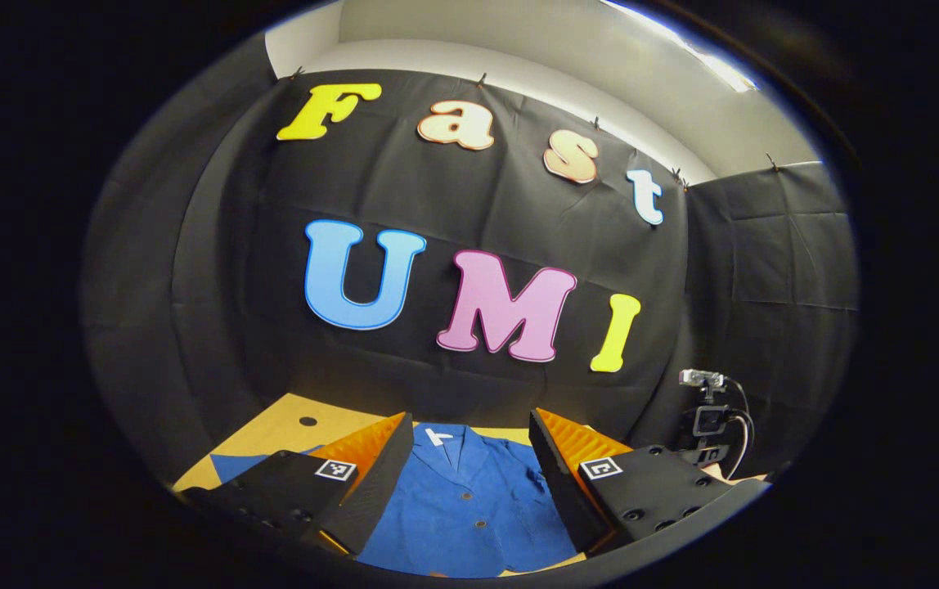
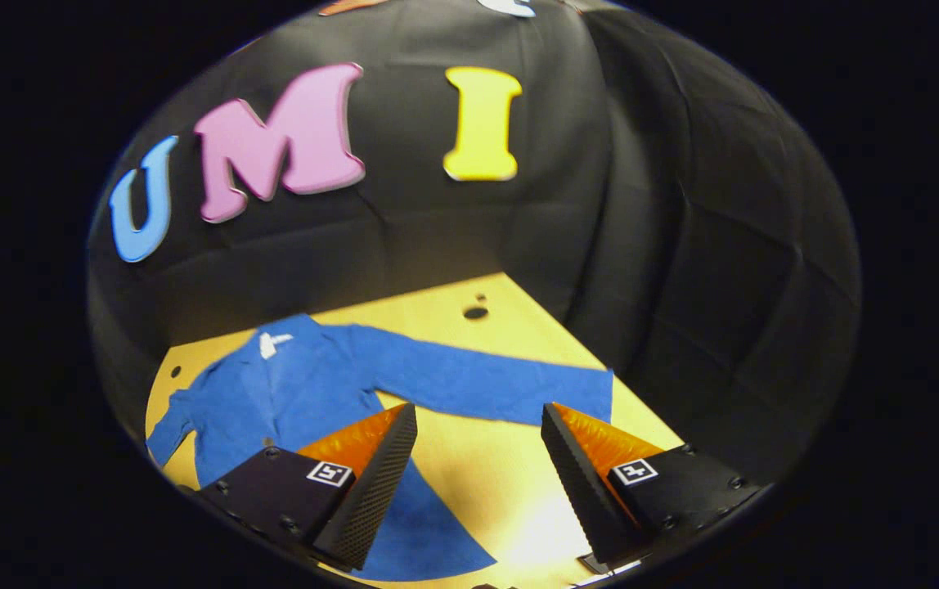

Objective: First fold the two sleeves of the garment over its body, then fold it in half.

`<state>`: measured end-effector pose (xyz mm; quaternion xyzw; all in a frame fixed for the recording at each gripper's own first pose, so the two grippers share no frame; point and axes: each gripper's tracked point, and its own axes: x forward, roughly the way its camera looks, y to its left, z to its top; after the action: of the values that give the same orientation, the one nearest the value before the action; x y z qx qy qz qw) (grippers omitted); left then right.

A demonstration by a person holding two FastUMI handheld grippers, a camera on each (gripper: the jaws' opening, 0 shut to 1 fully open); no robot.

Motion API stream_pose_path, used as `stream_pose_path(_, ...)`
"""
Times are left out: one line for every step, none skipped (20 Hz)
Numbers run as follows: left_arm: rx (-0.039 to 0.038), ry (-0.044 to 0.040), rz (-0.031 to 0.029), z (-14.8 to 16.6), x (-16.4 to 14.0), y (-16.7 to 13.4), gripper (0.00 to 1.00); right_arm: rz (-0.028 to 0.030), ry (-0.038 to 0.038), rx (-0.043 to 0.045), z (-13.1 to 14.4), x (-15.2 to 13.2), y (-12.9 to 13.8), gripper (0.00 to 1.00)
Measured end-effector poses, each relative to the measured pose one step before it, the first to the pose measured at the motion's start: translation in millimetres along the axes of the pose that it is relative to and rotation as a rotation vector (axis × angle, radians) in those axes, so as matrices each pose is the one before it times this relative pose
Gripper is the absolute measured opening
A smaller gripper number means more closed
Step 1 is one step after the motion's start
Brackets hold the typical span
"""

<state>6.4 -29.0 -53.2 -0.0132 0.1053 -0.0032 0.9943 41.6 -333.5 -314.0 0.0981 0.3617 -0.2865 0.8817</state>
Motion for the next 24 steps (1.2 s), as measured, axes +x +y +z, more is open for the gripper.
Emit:
stream_pose_path(-0.01039, 0.00571, 0.00026, -2.81, 9.33, -7.15, 0.81, -0.03615, 0.04980, 0.01362, -10.96, 17.96, -21.02, 0.99)
stream_pose_path(-0.01276, 0.00403, 0.00241, -1.83, 5.86, -5.67, 0.81, -0.04978, 0.06106, 0.01005, -12.93, 18.67, -25.56, 0.99)
stream_pose_path(-0.01608, 0.00593, 0.00233, -5.01, 4.65, -5.83, 0.81, -0.04303, 0.06975, 0.01545, -12.75, 14.85, -20.88, 0.98)
stream_pose_path(-0.01622, 0.00932, 0.00311, -2.46, 6.40, -5.40, 0.81, -0.02868, 0.03473, 0.03114, -3.36, 17.08, -17.54, 0.99)
stream_pose_path(-0.01517, 0.00442, 0.00435, -3.04, 5.13, -5.77, 0.81, -0.01930, 0.02676, 0.03006, 0.04, 14.83, -12.79, 0.99)
stream_pose_path(-0.01080, 0.00190, 0.00349, -0.94, 5.41, -4.95, 0.82, -0.02420, 0.01544, 0.02126, -0.33, 9.84, -12.21, 0.99)
stream_pose_path(-0.00729, 0.00397, 0.00316, -3.02, 4.89, -5.21, 0.82, -0.02440, 0.01748, 0.02002, 1.41, 11.51, -12.11, 1.00)
stream_pose_path(-0.00161, 0.00782, -0.00089, -2.76, 4.60, -4.79, 0.82, -0.01650, 0.01052, 0.02412, 3.88, 11.52, -8.04, 1.00)
stream_pose_path(0.00250, 0.00967, -0.00113, -3.10, 4.40, -4.42, 0.81, -0.00644, 0.00919, 0.02057, 2.96, 9.03, -4.99, 0.99)
stream_pose_path(0.00724, 0.00858, 0.00029, -1.74, 4.00, -2.77, 0.82, -0.01333, 0.01393, 0.01370, 2.07, 9.29, -8.31, 1.00)
stream_pose_path(0.00798, 0.00539, 0.00385, -1.04, 4.01, -1.68, 0.81, -0.01499, 0.02088, 0.00636, 0.45, 7.84, -4.79, 0.99)
stream_pose_path(0.00583, 0.00541, 0.00455, -0.25, 4.34, -1.68, 0.82, 0.00162, 0.02509, 0.00042, -2.84, 7.90, 0.43, 1.00)
stream_pose_path(0.00176, 0.00356, 0.00507, -1.34, 4.02, -2.19, 0.81, 0.01009, 0.01783, -0.00577, -2.39, 5.90, 1.22, 0.99)
stream_pose_path(-0.00056, 0.00185, 0.00185, 0.68, 4.09, -2.39, 0.81, 0.00029, 0.01353, -0.01340, -1.14, 3.08, -1.76, 1.00)
stream_pose_path(-0.00192, -0.00025, 0.00005, 0.20, 3.85, -3.16, 0.81, 0.00983, 0.01483, -0.01231, -0.80, 2.11, 1.43, 0.99)
stream_pose_path(-0.00065, -0.00092, -0.00298, 1.28, 3.67, -3.13, 0.82, 0.00393, -0.02050, 0.01369, 3.55, 1.20, 1.92, 1.00)
stream_pose_path(0.00082, -0.00162, -0.00360, -0.28, 3.78, -3.66, 0.82, 0.00450, 0.00445, 0.01425, 1.24, 1.44, 0.11, 1.00)
stream_pose_path(0.00248, -0.00168, -0.00251, 1.36, 3.19, -2.60, 0.82, -0.00504, 0.00423, 0.00777, 1.74, -2.01, -0.33, 0.99)
stream_pose_path(0.00204, -0.00146, -0.00228, -0.46, 3.95, -2.83, 0.82, 0.00092, 0.00202, 0.00844, 0.25, -0.49, -0.27, 0.99)
stream_pose_path(0.00130, -0.00005, -0.00173, -0.15, 3.16, -2.31, 0.82, 0.00932, -0.00511, -0.01077, 4.48, -3.20, 1.10, 0.89)
stream_pose_path(-0.00018, -0.00001, 0.00066, -1.33, 2.11, -1.79, 0.82, 0.02255, -0.00528, -0.01942, 2.52, -0.41, 4.29, 0.85)
stream_pose_path(-0.00092, 0.00094, 0.00157, 0.18, 1.39, -0.64, 0.81, 0.01676, -0.00850, -0.01977, 0.14, -0.39, 4.29, 0.73)
stream_pose_path(-0.00080, 0.00047, 0.00201, -1.07, 2.35, -1.11, 0.81, 0.02799, -0.00591, -0.01390, 0.56, -0.15, 3.97, 0.61)
stream_pose_path(-0.00012, 0.00119, 0.00470, 0.28, 1.66, 0.91, 0.82, 0.03412, 0.01197, -0.00575, -1.01, 2.38, 5.71, 0.49)
